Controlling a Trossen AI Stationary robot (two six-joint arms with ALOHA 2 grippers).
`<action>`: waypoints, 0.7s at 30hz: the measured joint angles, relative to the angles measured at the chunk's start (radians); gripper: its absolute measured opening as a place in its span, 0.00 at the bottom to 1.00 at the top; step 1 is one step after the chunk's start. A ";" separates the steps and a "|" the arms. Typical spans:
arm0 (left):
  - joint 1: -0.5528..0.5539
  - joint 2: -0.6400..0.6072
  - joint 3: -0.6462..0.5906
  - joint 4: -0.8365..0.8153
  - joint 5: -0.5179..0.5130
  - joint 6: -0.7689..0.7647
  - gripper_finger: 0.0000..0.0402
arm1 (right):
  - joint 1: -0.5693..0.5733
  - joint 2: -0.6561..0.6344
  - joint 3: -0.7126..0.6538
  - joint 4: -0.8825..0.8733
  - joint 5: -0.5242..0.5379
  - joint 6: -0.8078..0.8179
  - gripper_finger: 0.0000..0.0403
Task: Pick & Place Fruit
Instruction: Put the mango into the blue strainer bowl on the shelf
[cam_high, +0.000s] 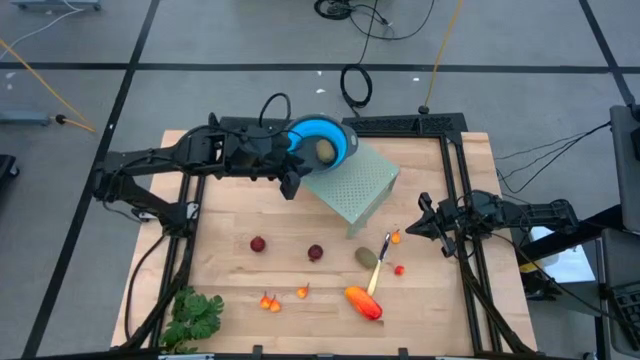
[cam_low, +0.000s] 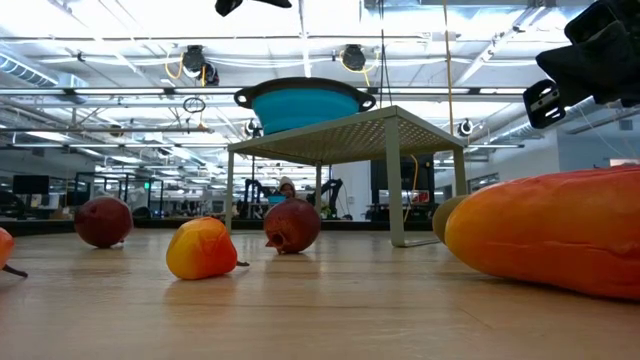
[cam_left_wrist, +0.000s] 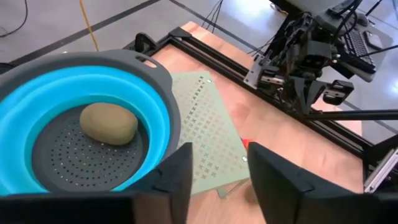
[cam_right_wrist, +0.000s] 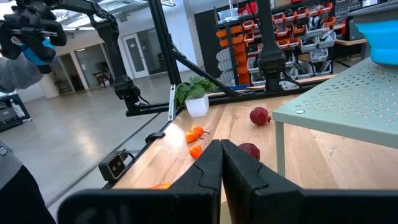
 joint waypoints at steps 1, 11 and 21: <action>0.000 0.000 0.000 0.000 0.000 0.000 0.33 | 0.000 0.000 0.000 0.000 0.000 0.000 0.00; -0.013 0.000 0.000 -0.001 -0.001 0.045 0.16 | 0.000 0.000 0.000 0.020 -0.001 0.086 0.00; -0.069 0.000 -0.001 -0.001 -0.008 0.057 0.05 | 0.000 0.006 0.000 0.136 -0.034 0.158 0.00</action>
